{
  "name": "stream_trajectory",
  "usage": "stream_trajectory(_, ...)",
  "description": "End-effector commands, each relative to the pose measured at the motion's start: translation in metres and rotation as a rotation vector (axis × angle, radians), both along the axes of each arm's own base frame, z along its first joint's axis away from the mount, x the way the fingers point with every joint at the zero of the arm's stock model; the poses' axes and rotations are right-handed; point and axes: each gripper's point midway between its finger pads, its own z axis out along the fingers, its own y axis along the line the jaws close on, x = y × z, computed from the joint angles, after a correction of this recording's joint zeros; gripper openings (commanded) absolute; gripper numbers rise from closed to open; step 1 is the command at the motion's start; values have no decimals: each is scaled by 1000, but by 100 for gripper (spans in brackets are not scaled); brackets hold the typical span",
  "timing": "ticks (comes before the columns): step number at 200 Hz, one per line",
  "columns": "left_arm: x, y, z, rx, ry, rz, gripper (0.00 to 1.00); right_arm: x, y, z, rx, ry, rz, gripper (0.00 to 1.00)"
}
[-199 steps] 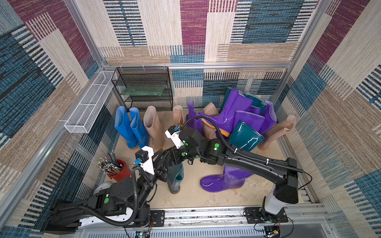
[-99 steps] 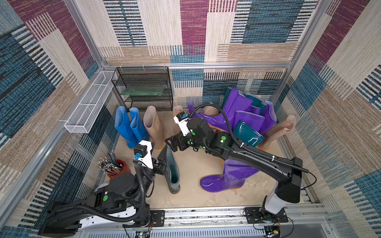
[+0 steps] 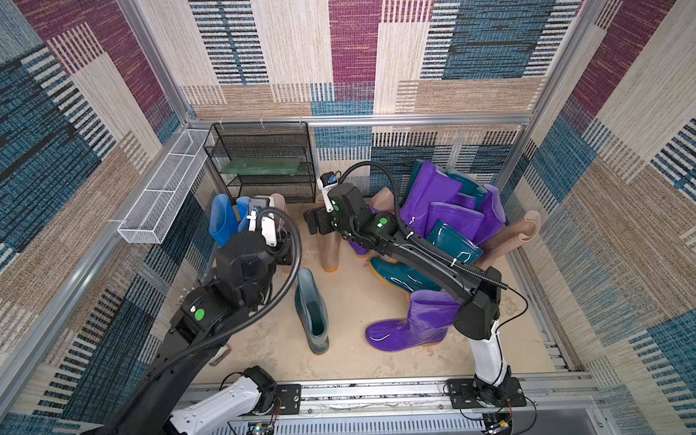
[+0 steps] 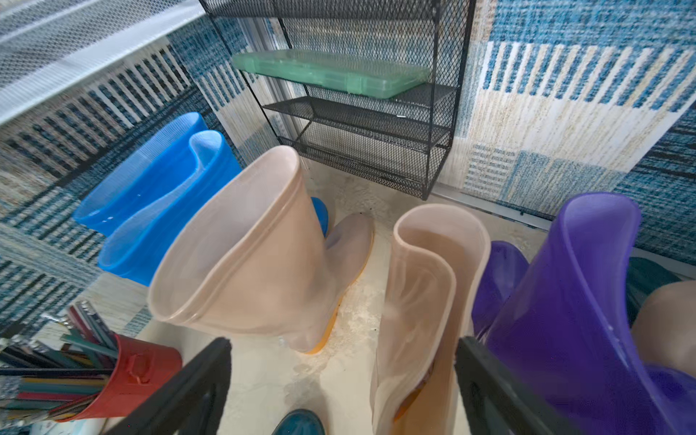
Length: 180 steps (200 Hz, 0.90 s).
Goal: Match and arrange rain boots in pairs
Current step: Pair a pair of rain boots at the center of the board.
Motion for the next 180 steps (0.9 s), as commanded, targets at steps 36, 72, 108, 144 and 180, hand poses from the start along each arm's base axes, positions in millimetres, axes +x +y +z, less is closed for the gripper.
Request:
stream_trajectory(36, 83, 5, -54, -233, 293, -106, 53, 34, 1, -31, -63, 19, 0, 94)
stream_trajectory(72, 125, 25, -82, -177, 375, -17, 55, 40, 5, -53, -87, 45, 10, 89)
stream_trajectory(108, 149, 42, -112, -111, 455, 46, 56, 40, 13, -60, -66, 61, 52, 65)
stream_trajectory(144, 161, 45, -126, -85, 476, 50, 55, 35, 28, -50, -5, 54, 123, 13)
stream_trajectory(180, 172, 45, -133, -55, 491, 40, 33, 29, 49, -34, 68, 45, 210, 0)
